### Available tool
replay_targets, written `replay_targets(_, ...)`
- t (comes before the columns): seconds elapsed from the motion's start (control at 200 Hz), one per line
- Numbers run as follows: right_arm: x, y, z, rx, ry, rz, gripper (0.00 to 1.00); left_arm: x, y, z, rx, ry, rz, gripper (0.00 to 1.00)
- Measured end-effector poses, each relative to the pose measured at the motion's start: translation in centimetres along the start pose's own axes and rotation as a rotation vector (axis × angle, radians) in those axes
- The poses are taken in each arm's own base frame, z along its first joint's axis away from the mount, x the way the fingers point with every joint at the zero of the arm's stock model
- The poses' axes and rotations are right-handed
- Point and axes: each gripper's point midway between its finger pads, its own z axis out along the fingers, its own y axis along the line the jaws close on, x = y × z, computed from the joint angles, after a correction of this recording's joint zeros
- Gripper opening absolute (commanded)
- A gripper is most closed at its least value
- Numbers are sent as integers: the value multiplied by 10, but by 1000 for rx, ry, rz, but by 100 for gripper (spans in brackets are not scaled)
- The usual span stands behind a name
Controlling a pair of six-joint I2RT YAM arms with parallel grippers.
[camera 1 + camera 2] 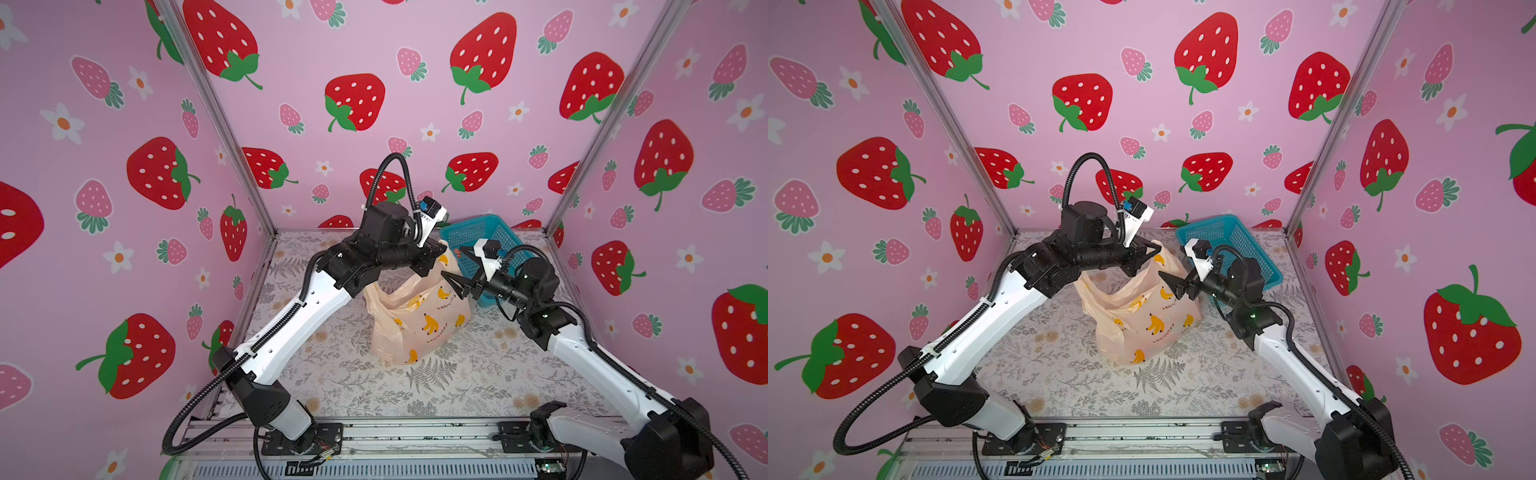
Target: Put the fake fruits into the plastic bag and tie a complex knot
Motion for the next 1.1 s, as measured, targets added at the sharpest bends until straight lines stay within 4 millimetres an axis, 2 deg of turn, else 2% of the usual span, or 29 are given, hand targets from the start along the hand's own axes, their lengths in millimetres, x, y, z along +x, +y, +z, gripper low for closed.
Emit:
replay_targets(0.215,-11,9,14,73,-73,11,88,5,-3,4,43,5,-212,0)
replay_targets(0.37,-3,12,21,193,-79,44,84,13,-2,8,54,3,-356,0)
replay_targets(0.59,21,-4,24,431,-48,71,84,12,-5,1,76,-37,-494,0)
replay_targets(0.82,39,-22,27,596,-43,82,86,16,-7,3,101,-41,-573,0)
replay_targets(1.001,69,-33,26,685,5,105,78,17,-2,3,92,-41,-600,0)
replay_targets(1.101,92,-32,18,699,38,125,71,18,11,1,67,-46,-620,0)
